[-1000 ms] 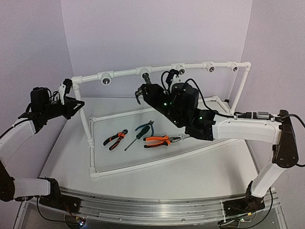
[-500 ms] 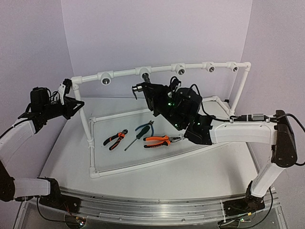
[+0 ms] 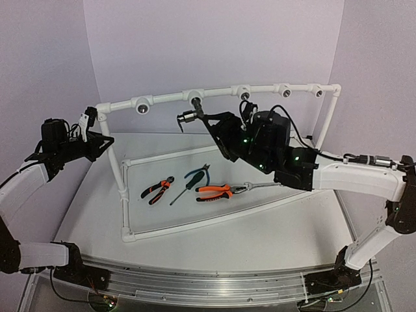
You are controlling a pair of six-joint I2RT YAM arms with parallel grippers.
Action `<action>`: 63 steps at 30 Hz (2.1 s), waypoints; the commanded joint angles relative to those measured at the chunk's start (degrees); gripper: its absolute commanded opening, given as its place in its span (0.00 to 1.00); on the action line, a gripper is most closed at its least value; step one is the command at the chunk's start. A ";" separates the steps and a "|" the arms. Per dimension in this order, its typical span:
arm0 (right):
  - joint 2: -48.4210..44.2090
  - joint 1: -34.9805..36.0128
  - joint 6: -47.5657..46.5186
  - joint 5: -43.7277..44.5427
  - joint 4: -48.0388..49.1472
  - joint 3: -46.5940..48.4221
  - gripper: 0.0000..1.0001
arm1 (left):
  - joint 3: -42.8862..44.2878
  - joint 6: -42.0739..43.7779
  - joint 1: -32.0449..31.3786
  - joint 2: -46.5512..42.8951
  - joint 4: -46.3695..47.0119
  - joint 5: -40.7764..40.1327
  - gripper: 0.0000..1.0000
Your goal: Install the water faucets
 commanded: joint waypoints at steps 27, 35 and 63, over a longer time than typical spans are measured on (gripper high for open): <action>18.38 10.90 -156.12 32.63 -24.49 34.82 0.77 | -0.18 1.22 -0.43 2.10 -11.18 -3.19 0.00; 19.79 8.69 -156.34 31.08 -24.26 35.46 0.74 | 0.00 1.21 -0.43 2.44 -11.08 -3.21 0.00; 12.90 1.99 -81.58 29.46 -5.61 22.16 0.00 | -0.03 1.32 -0.43 2.69 -10.42 -3.09 0.00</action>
